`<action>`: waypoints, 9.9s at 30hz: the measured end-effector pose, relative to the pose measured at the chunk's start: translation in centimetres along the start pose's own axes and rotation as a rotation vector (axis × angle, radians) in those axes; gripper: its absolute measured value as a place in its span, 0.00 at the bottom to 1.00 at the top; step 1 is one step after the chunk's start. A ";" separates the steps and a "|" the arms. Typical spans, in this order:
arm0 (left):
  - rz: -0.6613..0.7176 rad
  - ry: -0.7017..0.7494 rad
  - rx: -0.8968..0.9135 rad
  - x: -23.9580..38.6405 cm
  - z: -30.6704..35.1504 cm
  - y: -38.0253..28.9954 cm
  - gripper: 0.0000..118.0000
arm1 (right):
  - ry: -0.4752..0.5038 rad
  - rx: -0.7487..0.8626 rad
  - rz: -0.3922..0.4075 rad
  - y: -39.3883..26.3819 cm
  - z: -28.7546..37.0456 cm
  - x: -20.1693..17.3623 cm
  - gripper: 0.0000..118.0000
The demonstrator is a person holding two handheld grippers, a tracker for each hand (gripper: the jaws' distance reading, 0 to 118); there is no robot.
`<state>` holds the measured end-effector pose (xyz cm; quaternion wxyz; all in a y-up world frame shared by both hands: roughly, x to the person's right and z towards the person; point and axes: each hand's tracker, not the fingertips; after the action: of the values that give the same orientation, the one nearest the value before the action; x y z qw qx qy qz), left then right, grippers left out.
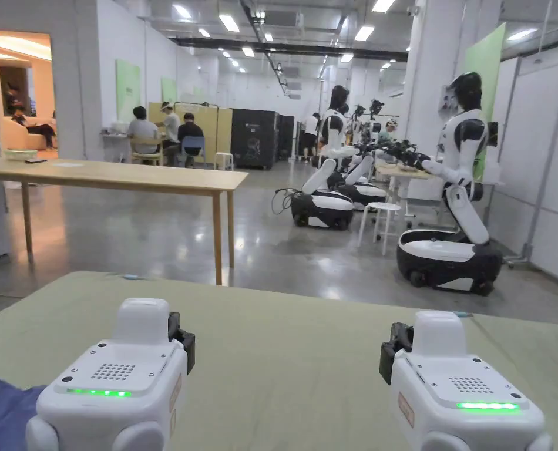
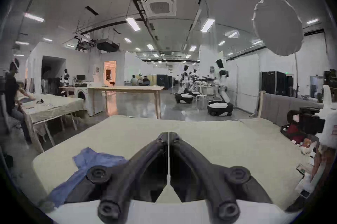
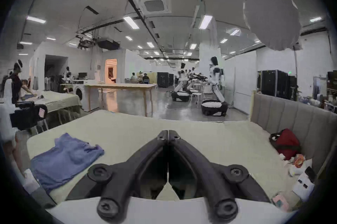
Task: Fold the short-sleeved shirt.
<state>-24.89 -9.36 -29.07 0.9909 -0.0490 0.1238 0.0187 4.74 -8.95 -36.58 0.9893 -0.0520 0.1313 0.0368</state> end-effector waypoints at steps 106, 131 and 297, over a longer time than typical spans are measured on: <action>-0.253 -0.058 -0.683 -5.0 -24.7 -18.3 0.87 | -0.166 -0.363 -0.113 -15.2 -0.1 11.8 0.00; -0.173 -0.115 -0.624 -2.6 -22.4 -13.4 0.03 | -0.194 -0.738 -0.059 -25.0 -12.4 26.8 0.92; -0.008 -0.197 -0.547 -7.1 -11.2 -12.7 0.04 | 0.017 -0.536 -0.061 -10.5 -19.1 15.1 0.03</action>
<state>-33.86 -23.26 -36.92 0.9483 -0.3127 0.0173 0.0520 15.34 -20.60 -57.97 0.9397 -0.3164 0.1234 0.0401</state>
